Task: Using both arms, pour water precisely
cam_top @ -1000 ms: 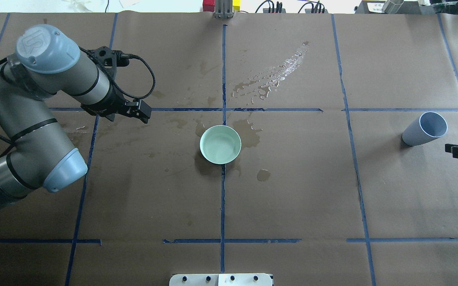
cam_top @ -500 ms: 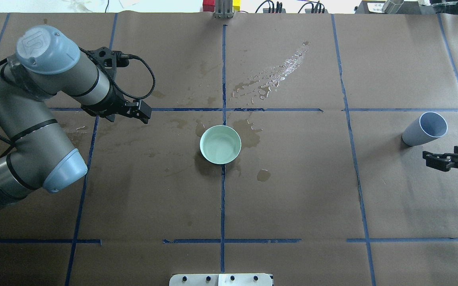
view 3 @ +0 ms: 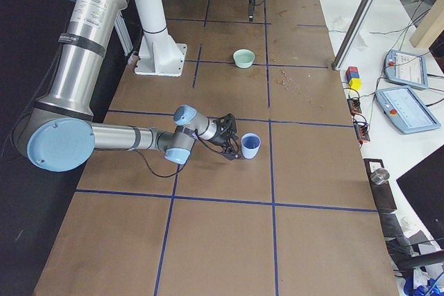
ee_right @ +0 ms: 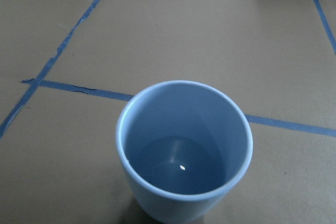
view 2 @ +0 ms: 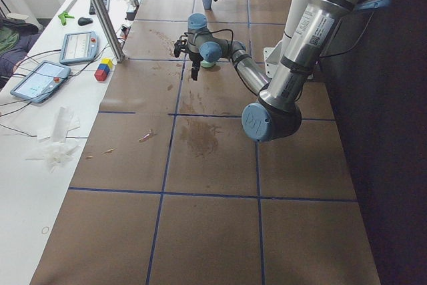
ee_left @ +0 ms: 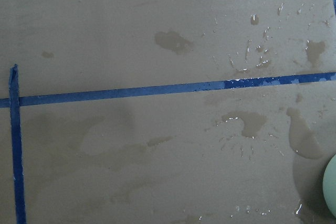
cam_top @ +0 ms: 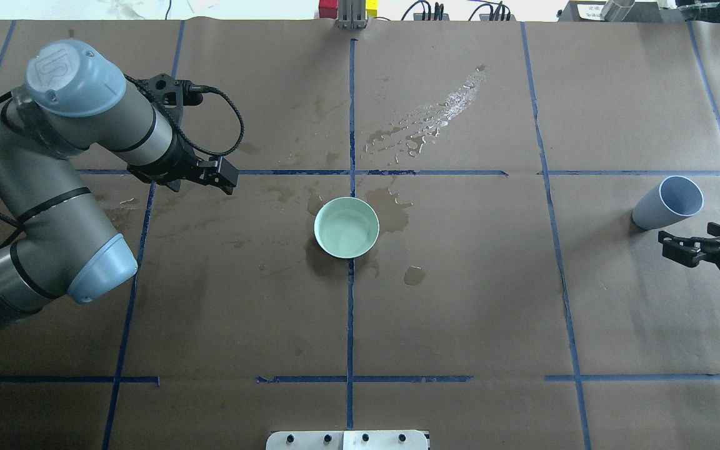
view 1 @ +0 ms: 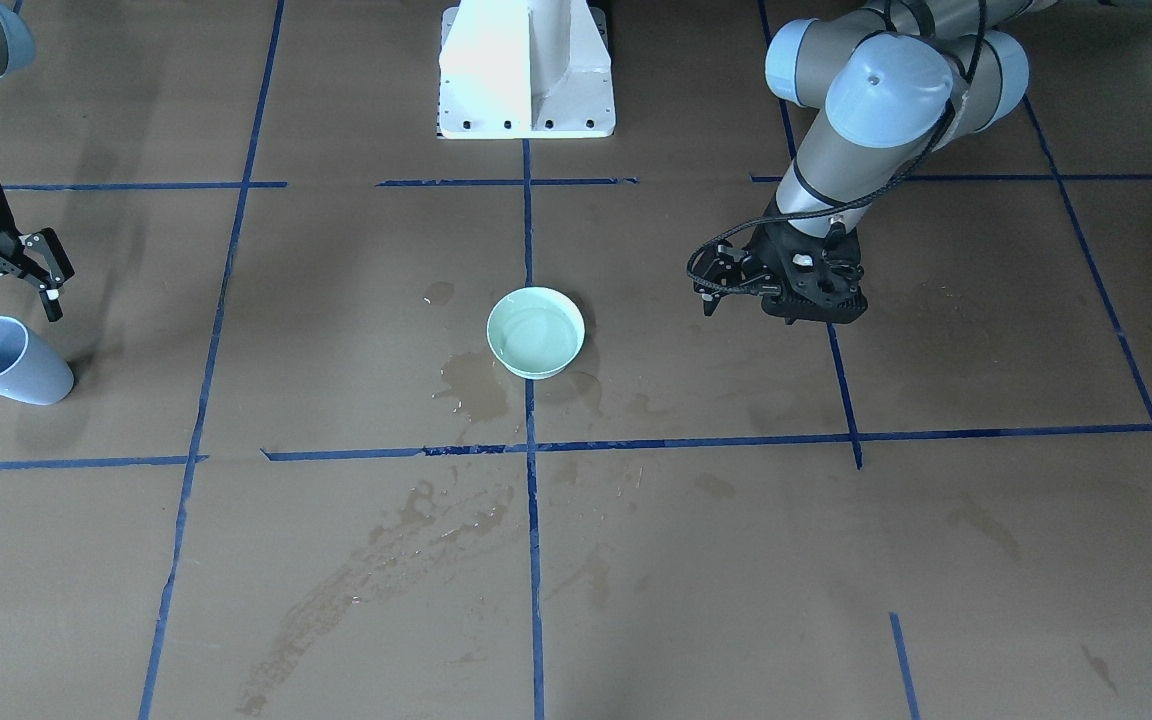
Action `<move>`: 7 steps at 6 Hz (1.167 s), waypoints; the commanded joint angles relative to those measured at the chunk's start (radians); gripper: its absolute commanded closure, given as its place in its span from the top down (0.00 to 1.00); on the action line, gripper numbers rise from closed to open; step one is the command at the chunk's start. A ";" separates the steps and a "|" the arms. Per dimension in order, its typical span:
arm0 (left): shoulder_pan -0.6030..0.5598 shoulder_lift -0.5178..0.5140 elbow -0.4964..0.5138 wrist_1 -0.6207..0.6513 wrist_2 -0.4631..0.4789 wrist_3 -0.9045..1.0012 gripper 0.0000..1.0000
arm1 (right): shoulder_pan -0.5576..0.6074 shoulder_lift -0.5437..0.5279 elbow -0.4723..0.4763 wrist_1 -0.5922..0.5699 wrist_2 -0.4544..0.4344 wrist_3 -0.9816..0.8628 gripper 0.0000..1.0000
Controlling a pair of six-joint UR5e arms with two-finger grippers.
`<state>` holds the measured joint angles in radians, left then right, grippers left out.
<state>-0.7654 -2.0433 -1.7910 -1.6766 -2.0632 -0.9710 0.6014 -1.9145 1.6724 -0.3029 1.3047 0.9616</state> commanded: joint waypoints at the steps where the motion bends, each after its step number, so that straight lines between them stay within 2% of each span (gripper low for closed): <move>1: 0.000 0.000 0.002 0.000 0.000 -0.002 1.00 | -0.022 0.031 -0.058 0.050 -0.051 -0.001 1.00; 2: 0.000 0.000 0.002 0.000 0.000 -0.002 1.00 | -0.022 0.067 -0.100 0.051 -0.061 -0.001 1.00; 7: 0.000 0.000 0.004 0.000 0.000 -0.003 1.00 | -0.022 0.121 -0.157 0.051 -0.088 -0.015 1.00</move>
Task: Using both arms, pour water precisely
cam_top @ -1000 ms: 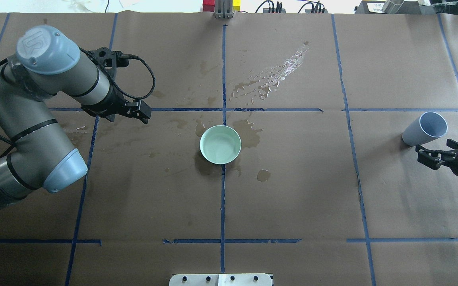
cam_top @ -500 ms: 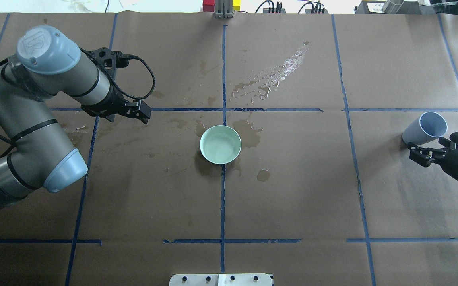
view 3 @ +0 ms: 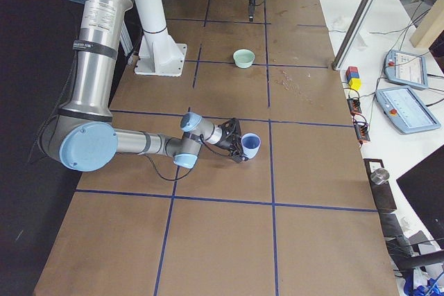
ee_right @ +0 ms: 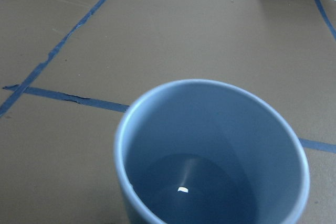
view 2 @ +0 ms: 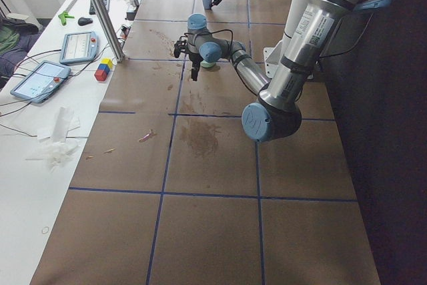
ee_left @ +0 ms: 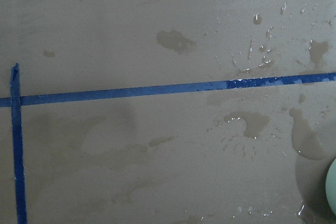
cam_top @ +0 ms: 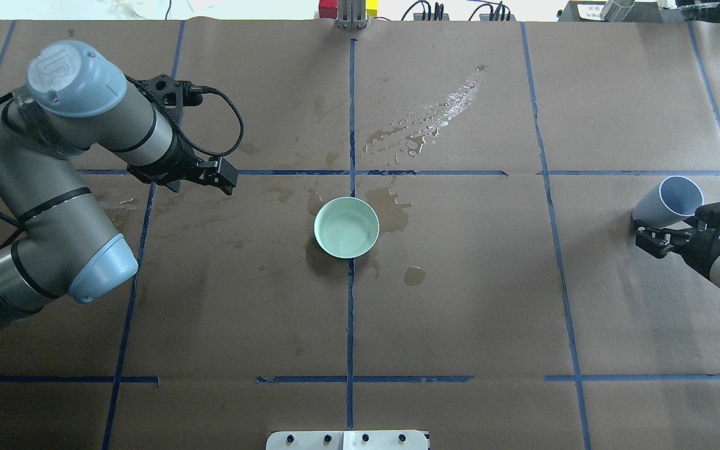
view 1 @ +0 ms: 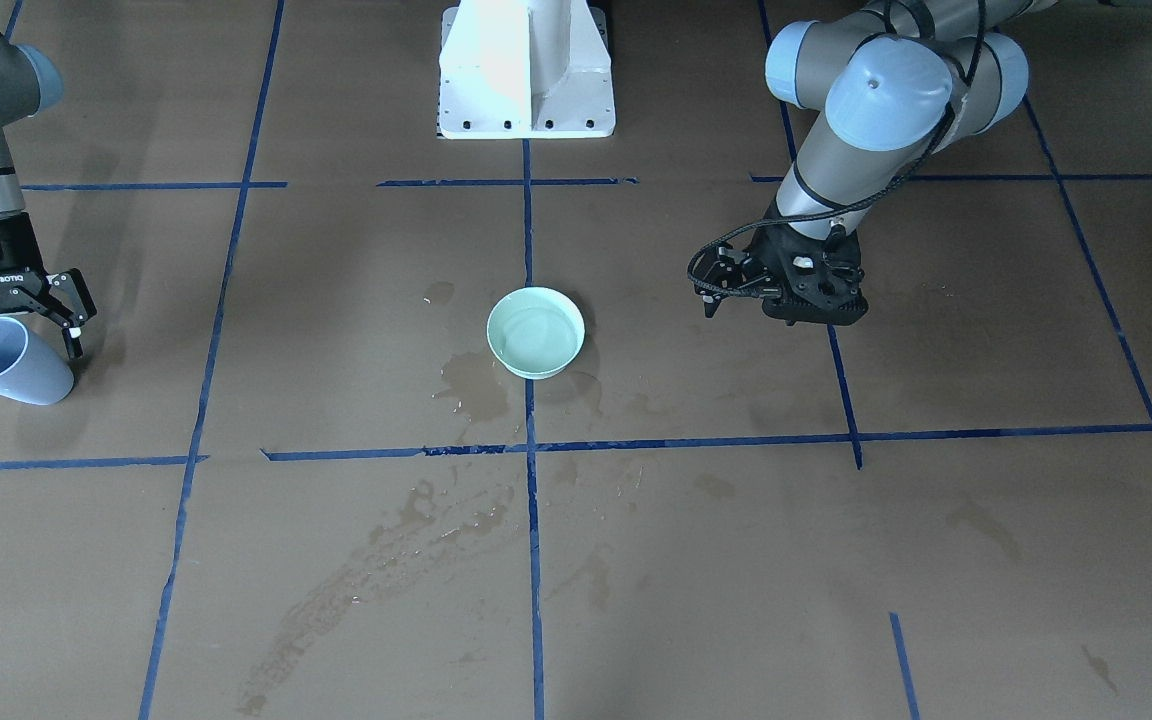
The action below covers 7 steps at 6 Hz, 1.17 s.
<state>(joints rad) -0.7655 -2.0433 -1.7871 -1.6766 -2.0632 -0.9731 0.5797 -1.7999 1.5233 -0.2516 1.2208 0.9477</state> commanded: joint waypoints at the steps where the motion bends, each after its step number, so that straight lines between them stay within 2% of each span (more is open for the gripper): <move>1: 0.000 0.000 0.000 0.000 0.000 -0.001 1.00 | 0.000 0.014 -0.009 0.002 -0.015 -0.001 1.00; 5: 0.002 0.000 0.000 0.000 0.000 -0.012 1.00 | 0.002 0.019 -0.012 0.003 -0.032 -0.001 0.99; 6: 0.002 0.000 0.000 0.000 0.002 -0.012 1.00 | 0.002 0.020 -0.009 0.005 -0.035 0.000 0.78; 7: 0.002 0.000 0.000 0.000 0.002 -0.010 1.00 | 0.003 0.030 -0.009 0.011 -0.035 -0.001 0.43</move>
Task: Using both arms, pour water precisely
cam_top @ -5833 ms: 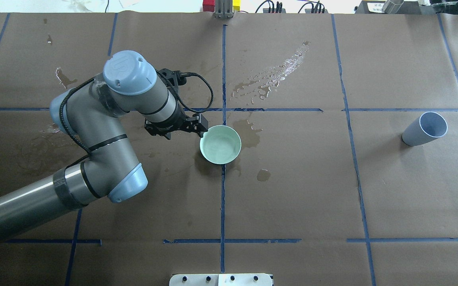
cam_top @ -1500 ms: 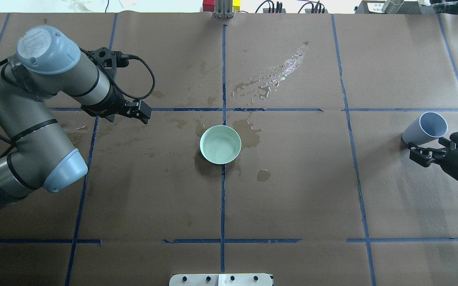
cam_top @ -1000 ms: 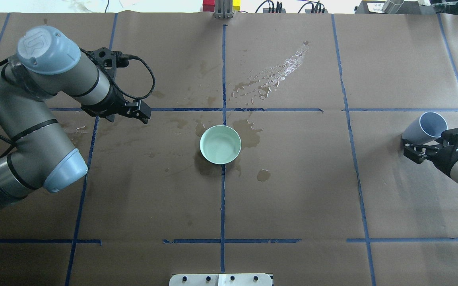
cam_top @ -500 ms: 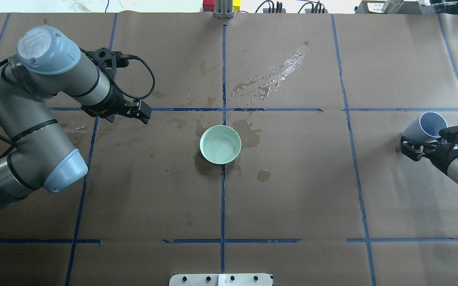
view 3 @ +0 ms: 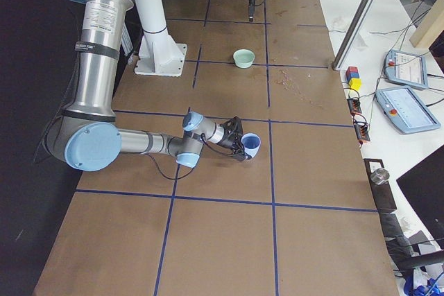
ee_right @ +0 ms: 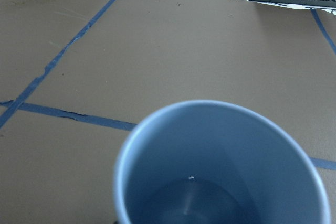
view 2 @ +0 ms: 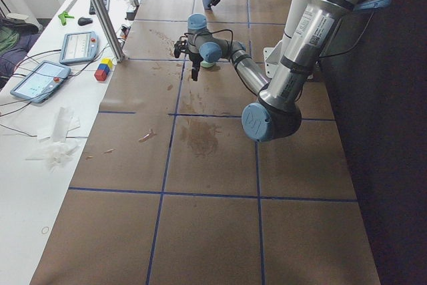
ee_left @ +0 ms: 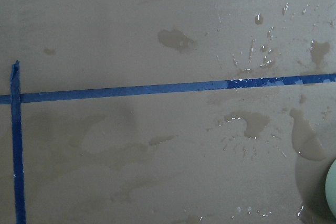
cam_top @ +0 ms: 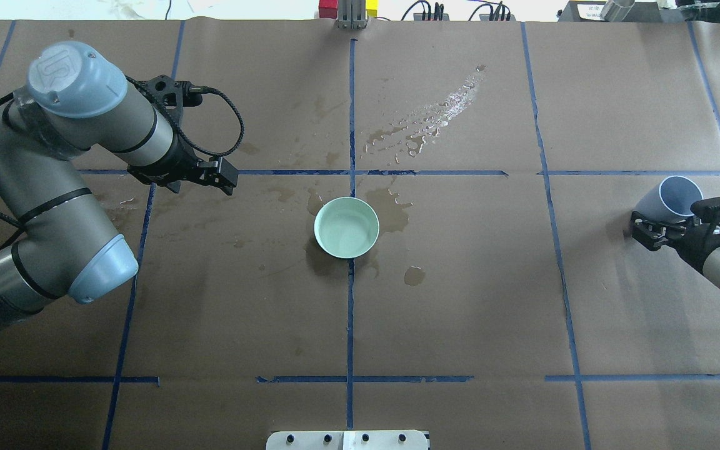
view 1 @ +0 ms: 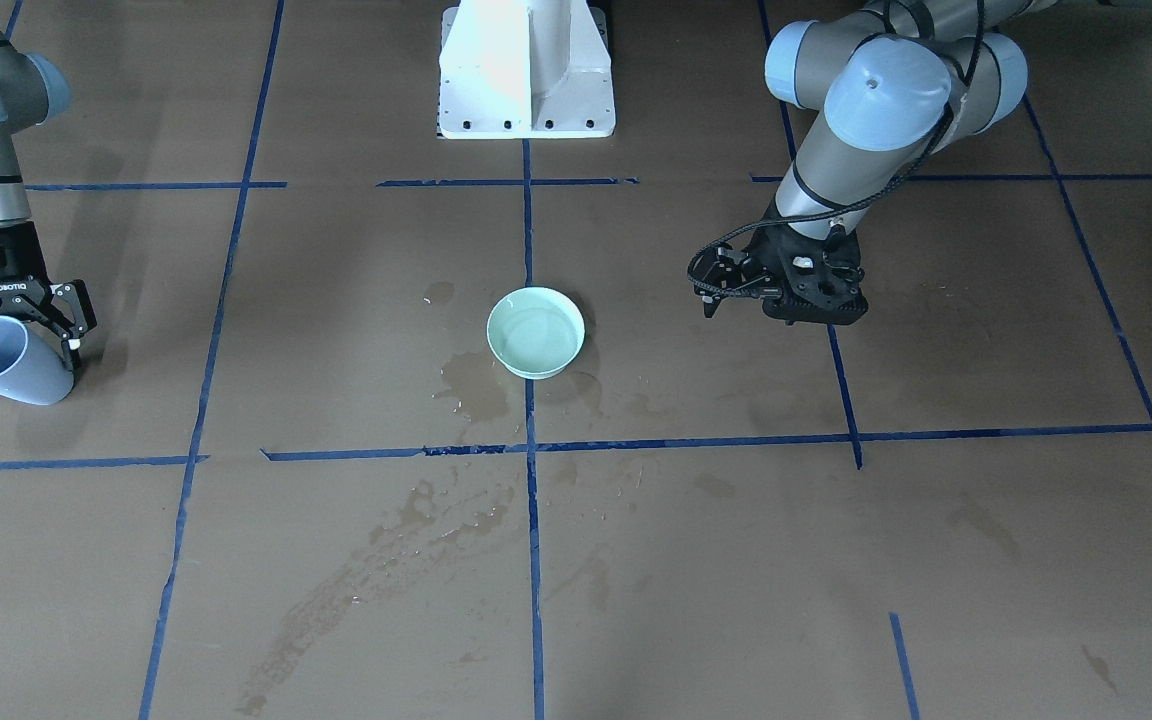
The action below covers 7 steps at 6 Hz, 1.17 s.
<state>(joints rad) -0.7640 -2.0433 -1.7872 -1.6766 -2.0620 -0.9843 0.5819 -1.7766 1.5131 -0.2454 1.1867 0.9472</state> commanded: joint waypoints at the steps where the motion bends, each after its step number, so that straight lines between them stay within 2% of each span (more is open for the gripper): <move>1: 0.000 0.000 0.000 0.000 0.000 0.000 1.00 | 0.004 0.016 0.001 0.035 -0.001 -0.002 0.19; 2: 0.000 0.000 0.000 0.000 0.000 0.001 1.00 | 0.012 0.016 0.002 0.040 -0.001 -0.002 0.13; 4: 0.000 0.000 -0.001 0.000 0.000 0.000 1.00 | 0.042 0.023 0.024 0.038 0.001 -0.039 0.10; 5: 0.000 0.000 -0.003 0.000 0.000 0.000 1.00 | 0.045 0.023 0.068 0.037 -0.001 -0.109 0.05; 7: 0.000 0.000 -0.006 0.000 0.000 -0.002 1.00 | 0.052 0.073 0.119 0.017 0.007 -0.151 0.05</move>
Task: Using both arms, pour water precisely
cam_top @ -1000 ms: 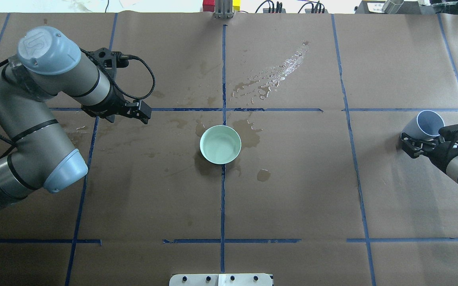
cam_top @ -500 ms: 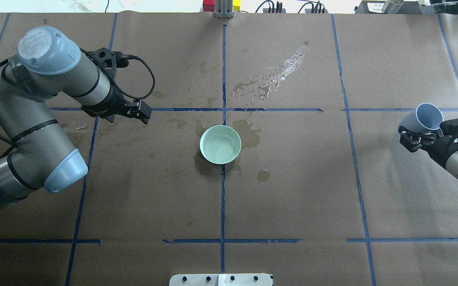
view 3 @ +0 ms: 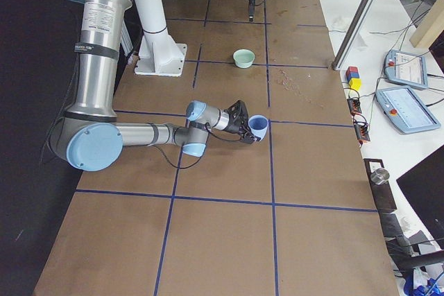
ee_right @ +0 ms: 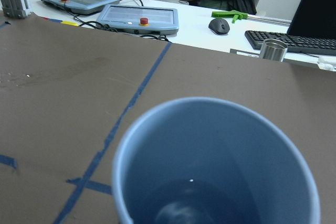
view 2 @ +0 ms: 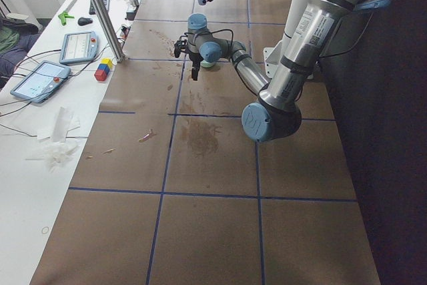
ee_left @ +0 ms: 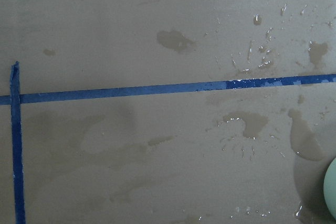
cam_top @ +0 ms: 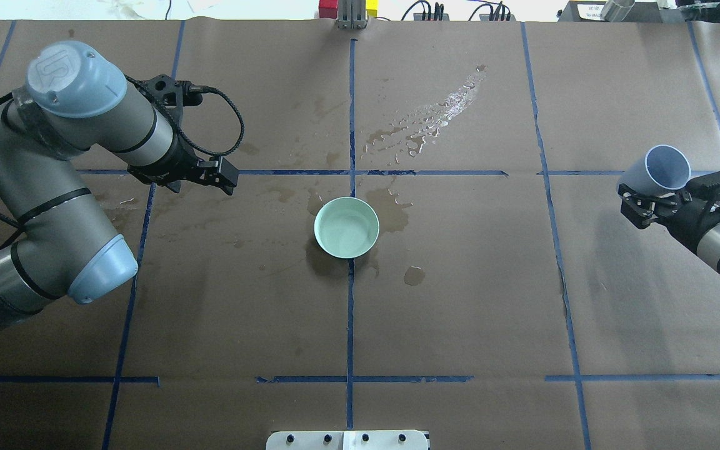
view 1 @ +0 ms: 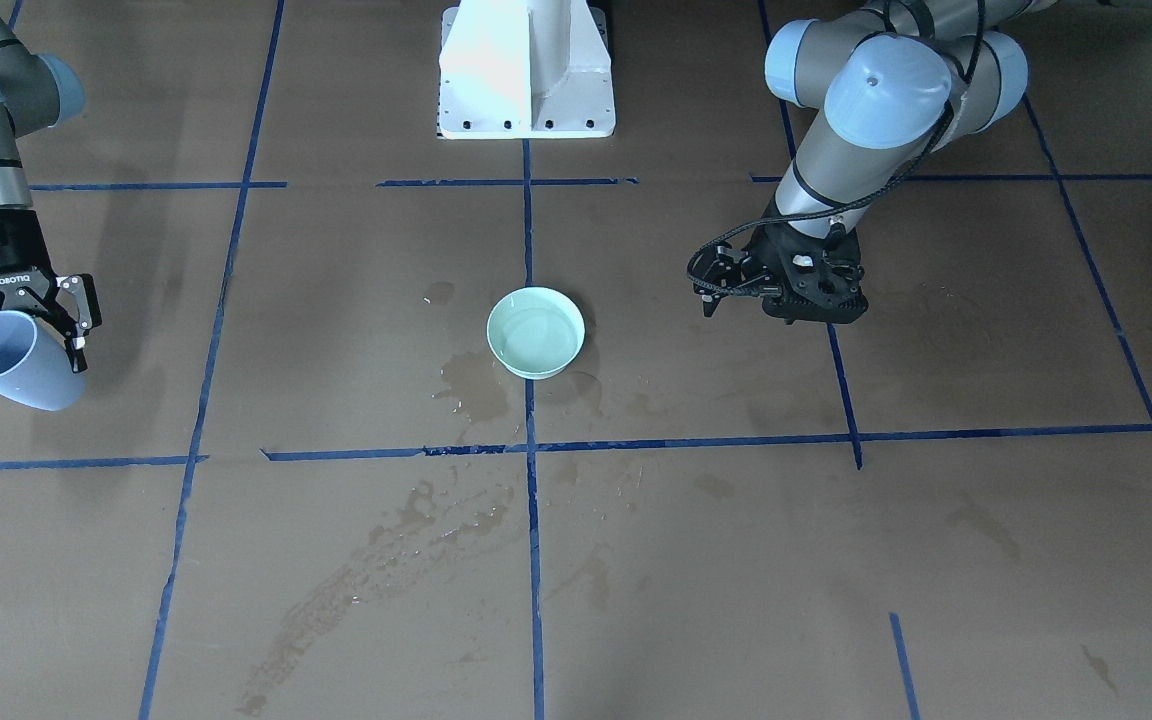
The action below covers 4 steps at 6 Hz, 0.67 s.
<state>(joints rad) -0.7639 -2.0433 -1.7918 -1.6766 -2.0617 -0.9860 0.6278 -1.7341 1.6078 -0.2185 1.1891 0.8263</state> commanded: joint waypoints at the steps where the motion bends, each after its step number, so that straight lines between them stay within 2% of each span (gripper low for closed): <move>1: 0.000 0.000 -0.001 0.000 0.000 0.000 1.00 | 0.015 0.077 0.037 -0.068 0.001 -0.091 0.09; 2: 0.002 0.000 -0.001 0.000 0.000 -0.022 1.00 | 0.015 0.126 0.090 -0.235 0.001 -0.093 0.10; 3: 0.002 -0.002 -0.001 0.000 0.000 -0.023 1.00 | 0.012 0.189 0.116 -0.356 0.003 -0.093 0.08; 4: 0.003 -0.002 0.000 0.000 0.000 -0.023 1.00 | 0.010 0.271 0.116 -0.425 0.001 -0.093 0.07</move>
<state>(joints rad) -0.7618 -2.0444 -1.7928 -1.6766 -2.0616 -1.0076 0.6396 -1.5362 1.7146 -0.5586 1.1912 0.7345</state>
